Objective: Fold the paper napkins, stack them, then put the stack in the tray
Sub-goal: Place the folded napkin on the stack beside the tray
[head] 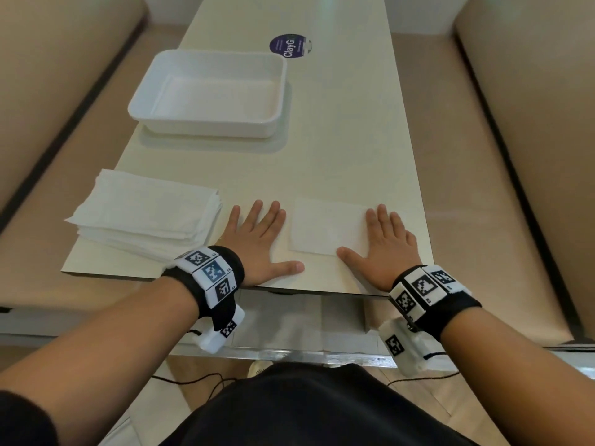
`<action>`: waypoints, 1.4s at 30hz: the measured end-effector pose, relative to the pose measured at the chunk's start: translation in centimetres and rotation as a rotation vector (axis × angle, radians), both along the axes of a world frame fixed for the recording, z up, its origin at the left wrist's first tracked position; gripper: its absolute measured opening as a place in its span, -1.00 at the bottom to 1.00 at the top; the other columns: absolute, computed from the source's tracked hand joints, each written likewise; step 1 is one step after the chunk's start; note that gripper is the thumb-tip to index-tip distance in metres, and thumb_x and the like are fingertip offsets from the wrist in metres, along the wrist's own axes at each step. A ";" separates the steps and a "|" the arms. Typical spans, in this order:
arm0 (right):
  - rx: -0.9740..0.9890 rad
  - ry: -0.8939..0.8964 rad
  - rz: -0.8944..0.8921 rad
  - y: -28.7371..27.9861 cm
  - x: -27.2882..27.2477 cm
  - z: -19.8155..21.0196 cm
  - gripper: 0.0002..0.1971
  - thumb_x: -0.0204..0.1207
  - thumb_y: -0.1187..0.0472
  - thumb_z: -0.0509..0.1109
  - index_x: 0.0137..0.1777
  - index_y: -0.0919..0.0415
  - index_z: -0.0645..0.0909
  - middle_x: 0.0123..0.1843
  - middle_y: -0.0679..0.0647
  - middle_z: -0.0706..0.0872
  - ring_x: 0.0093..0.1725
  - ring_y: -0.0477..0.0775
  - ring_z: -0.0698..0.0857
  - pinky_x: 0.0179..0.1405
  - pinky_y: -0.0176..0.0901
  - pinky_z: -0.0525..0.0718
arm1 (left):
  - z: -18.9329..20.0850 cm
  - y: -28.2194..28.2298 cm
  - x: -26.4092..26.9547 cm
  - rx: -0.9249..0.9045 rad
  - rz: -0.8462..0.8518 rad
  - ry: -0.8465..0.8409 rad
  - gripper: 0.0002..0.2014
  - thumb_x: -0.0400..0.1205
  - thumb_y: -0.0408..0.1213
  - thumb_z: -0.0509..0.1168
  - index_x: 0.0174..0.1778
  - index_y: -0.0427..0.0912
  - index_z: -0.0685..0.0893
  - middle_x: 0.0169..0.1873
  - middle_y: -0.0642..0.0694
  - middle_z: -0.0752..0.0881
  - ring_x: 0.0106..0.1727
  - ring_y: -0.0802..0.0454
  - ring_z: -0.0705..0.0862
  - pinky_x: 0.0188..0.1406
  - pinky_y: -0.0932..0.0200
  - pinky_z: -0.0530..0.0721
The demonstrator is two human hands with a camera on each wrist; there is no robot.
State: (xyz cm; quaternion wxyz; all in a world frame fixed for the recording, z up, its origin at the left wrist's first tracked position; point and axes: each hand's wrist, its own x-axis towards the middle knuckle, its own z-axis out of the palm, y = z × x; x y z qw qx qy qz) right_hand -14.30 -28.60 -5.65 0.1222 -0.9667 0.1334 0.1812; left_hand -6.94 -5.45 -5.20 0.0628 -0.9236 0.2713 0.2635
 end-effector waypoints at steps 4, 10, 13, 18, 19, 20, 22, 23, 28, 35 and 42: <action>-0.006 -0.028 0.014 -0.5 -0.1 0.1 -0.05 0.49 -0.42 0.08 0.70 0.07 -0.21 0.73 0.01 -0.24 0.70 0.08 -0.20 0.63 0.15 -0.13 | 1.2 -1.2 0.6 -0.279 0.164 -0.103 -0.09 0.54 0.47 -0.06 0.69 -0.08 0.04 0.71 -0.02 0.04 0.71 -0.06 -0.07 0.67 -0.07 -0.16; 0.018 -0.072 0.009 0.3 -0.6 -0.3 -0.05 0.46 -0.42 0.15 0.70 0.04 -0.14 0.73 -0.04 -0.19 0.70 0.05 -0.17 0.63 0.16 -0.17 | 1.2 -3.9 1.5 -0.316 0.233 -0.123 -0.35 0.66 0.13 0.19 0.62 -0.09 0.25 0.54 -0.12 0.32 0.51 -0.18 0.28 0.44 -0.03 0.32; 0.036 -0.094 -0.016 0.2 -0.7 -0.4 -0.04 0.44 -0.42 0.17 0.69 0.03 -0.12 0.73 -0.04 -0.17 0.70 0.04 -0.16 0.63 0.17 -0.17 | 1.6 -4.6 2.0 -0.287 0.313 -0.120 -0.43 0.58 0.12 0.31 0.44 -0.10 0.44 0.38 -0.15 0.42 0.41 -0.18 0.35 0.34 -0.03 0.42; 0.054 -0.096 -0.016 0.3 -0.9 -0.8 -0.04 0.45 -0.43 0.15 0.70 0.01 -0.16 0.73 -0.03 -0.23 0.69 0.09 -0.23 0.63 0.18 -0.18 | 2.1 -5.1 2.2 -0.482 0.515 0.054 -0.77 0.53 -0.09 0.45 0.00 -0.05 0.59 0.07 -0.08 0.51 0.25 -0.13 0.44 0.15 0.05 0.50; 0.055 -0.090 -0.013 0.2 -0.9 -0.8 -0.04 0.46 -0.43 0.13 0.70 0.01 -0.19 0.72 -0.03 -0.26 0.69 0.12 -0.27 0.63 0.19 -0.21 | 2.1 -5.1 2.2 -0.583 0.543 0.085 -0.83 0.55 -0.16 0.43 -0.10 -0.06 0.56 -0.04 -0.04 0.53 0.13 -0.10 0.50 0.04 0.10 0.50; 0.056 -0.079 -0.008 0.2 -1.0 -0.9 -0.04 0.47 -0.44 0.11 0.69 0.00 -0.22 0.72 -0.04 -0.29 0.68 0.14 -0.32 0.62 0.19 -0.25 | 2.1 -5.2 2.1 -0.677 0.566 0.113 -0.83 0.57 -0.21 0.41 -0.17 -0.08 0.51 -0.16 0.00 0.52 -0.02 -0.06 0.51 -0.10 0.14 0.48; 0.052 -0.053 0.009 0.1 -1.2 -1.2 -0.04 0.47 -0.47 0.05 0.69 -0.01 -0.30 0.70 -0.02 -0.38 0.65 0.16 -0.41 0.61 0.19 -0.33 | 2.3 -5.4 2.0 -0.829 0.629 0.134 -0.79 0.61 -0.27 0.35 -0.23 -0.09 0.43 -0.31 0.03 0.47 -0.23 -0.02 0.45 -0.32 0.20 0.37; 0.046 -0.042 0.018 0.0 -1.3 -1.3 -0.03 0.46 -0.49 0.01 0.68 -0.01 -0.34 0.69 0.00 -0.42 0.64 0.16 -0.44 0.60 0.18 -0.36 | 2.4 -5.5 2.0 -0.884 0.674 0.134 -0.82 0.63 -0.29 0.33 -0.20 -0.11 0.43 -0.34 0.03 0.46 -0.28 -0.01 0.44 -0.37 0.22 0.35; 0.038 -0.022 0.032 0.0 -1.5 -1.5 0.00 0.46 -0.51 -0.06 0.64 0.04 -0.46 0.64 0.10 -0.53 0.61 0.20 -0.50 0.59 0.17 -0.41 | 2.6 -5.9 1.4 -0.946 0.774 0.153 -0.75 0.66 -0.23 0.32 0.21 -0.13 0.47 -0.16 0.02 0.62 -0.15 0.06 0.62 -0.22 0.22 0.59; 0.063 -0.036 0.001 0.0 -1.3 -1.2 0.00 0.44 -0.53 -0.05 0.67 0.02 -0.37 0.68 0.09 -0.45 0.64 0.19 -0.44 0.60 0.14 -0.36 | 1.7 -5.2 1.0 -0.895 0.718 0.146 -0.74 0.63 -0.19 0.35 0.09 -0.34 0.66 -0.09 -0.24 0.75 -0.04 -0.17 0.69 0.05 -0.05 0.66; 0.066 -0.264 -0.073 -1.4 0.2 -0.1 -0.38 0.51 -0.30 0.13 0.51 -0.05 0.35 0.58 0.06 0.29 0.56 0.21 0.20 0.54 0.14 0.12 | 1.5 -5.7 0.5 -0.907 0.573 0.076 -0.88 0.74 -0.23 0.17 0.10 -0.19 0.52 -0.06 -0.05 0.61 -0.09 -0.01 0.53 -0.12 0.16 0.41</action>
